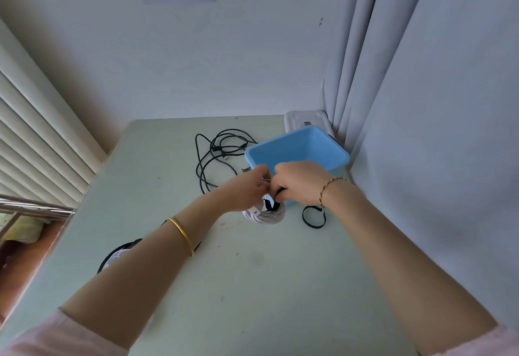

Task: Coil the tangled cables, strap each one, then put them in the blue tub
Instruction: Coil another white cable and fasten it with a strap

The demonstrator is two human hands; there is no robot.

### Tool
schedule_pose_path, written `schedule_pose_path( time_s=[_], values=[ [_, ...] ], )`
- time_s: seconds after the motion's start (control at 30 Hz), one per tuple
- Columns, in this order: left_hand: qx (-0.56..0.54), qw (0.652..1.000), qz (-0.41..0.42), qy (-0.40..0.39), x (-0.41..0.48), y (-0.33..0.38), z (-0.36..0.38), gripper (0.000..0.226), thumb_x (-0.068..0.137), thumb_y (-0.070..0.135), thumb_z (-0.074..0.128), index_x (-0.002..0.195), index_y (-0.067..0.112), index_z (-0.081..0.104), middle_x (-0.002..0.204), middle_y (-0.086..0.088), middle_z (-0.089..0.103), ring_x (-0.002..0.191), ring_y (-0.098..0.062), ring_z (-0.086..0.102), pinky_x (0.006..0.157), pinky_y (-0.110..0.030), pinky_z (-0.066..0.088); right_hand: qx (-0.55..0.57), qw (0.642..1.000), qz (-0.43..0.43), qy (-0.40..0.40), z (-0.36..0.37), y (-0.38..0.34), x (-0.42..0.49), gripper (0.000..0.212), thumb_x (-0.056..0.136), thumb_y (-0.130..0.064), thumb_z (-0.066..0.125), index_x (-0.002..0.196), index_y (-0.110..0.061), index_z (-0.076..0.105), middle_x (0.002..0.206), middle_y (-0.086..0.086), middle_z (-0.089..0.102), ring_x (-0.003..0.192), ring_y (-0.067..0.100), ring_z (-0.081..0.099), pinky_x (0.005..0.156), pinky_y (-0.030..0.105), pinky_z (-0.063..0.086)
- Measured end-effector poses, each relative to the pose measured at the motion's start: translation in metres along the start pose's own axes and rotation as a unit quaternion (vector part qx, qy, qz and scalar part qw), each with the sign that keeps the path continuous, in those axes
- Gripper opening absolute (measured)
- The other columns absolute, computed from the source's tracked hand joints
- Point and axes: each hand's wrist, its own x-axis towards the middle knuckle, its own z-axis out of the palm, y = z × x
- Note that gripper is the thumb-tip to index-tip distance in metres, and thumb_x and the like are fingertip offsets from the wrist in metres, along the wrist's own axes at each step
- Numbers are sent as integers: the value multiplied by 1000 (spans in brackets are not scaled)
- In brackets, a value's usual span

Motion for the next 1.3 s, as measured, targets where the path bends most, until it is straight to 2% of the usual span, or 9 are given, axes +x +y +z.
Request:
schedule_pose_path(
  time_s=[0.17,0.33,0.47,0.63,0.73,0.8,0.97,1.13,1.3],
  values=[
    [-45,999,-6,-11,-2,-1,-2,21,96,15,39,115,11,47,107,-20,61,82,-22,49,73,-32,41,6,999,-31,27,0,0,-3,16,91,-27,55,98,-26,70,86,-7,40,79,17,47,53,22,26],
    [-128,992,-7,-14,-3,-3,-6,19,96,23,46,112,12,49,110,-12,64,86,-19,54,85,-40,47,-41,991,-9,128,10,-1,0,19,92,-31,54,98,-21,69,79,-4,35,73,18,44,48,22,21],
    [-163,986,-13,-13,-2,-6,-8,24,96,30,50,113,13,49,105,-9,63,87,-17,55,89,-39,47,-39,970,-18,238,28,-3,4,21,67,-20,81,67,-11,62,70,3,43,61,23,52,42,19,13],
    [-154,988,-14,-8,-3,-6,-7,30,96,35,50,117,14,50,112,-11,64,92,-18,57,93,-39,47,-28,942,6,335,47,-3,8,38,56,-20,87,70,-9,53,86,5,59,62,21,56,38,21,30],
    [-118,993,-6,5,-2,-6,-6,26,97,29,44,117,13,48,113,-13,63,104,-28,60,96,-45,46,-56,923,20,380,54,-4,12,33,57,-21,84,70,-11,55,77,2,62,61,21,56,42,22,34],
    [-86,996,-2,10,-2,-4,-6,24,98,26,42,116,10,46,109,-14,63,103,-32,60,92,-46,48,-74,902,23,424,60,-4,14,25,62,-19,78,66,-13,54,66,0,57,57,20,50,46,23,29],
    [-54,998,7,26,-4,-1,-4,39,99,21,39,133,11,22,73,-3,53,62,-18,47,56,-25,38,-104,853,36,510,71,-4,16,15,73,-16,60,64,-14,48,59,-1,48,54,17,41,50,24,21],
    [-23,999,12,46,-1,-2,-2,41,99,17,38,135,5,23,72,-7,49,65,-22,46,58,-32,37,-115,834,42,539,74,-5,20,19,79,-17,54,60,-15,53,63,-1,54,53,18,42,52,24,20],
    [-28,995,21,94,1,-1,1,44,98,18,41,136,4,23,84,-6,50,59,-13,44,56,-23,38,-95,835,49,540,73,-5,20,23,81,-19,52,59,-15,54,63,-1,55,52,18,43,50,24,23]
  ],
)
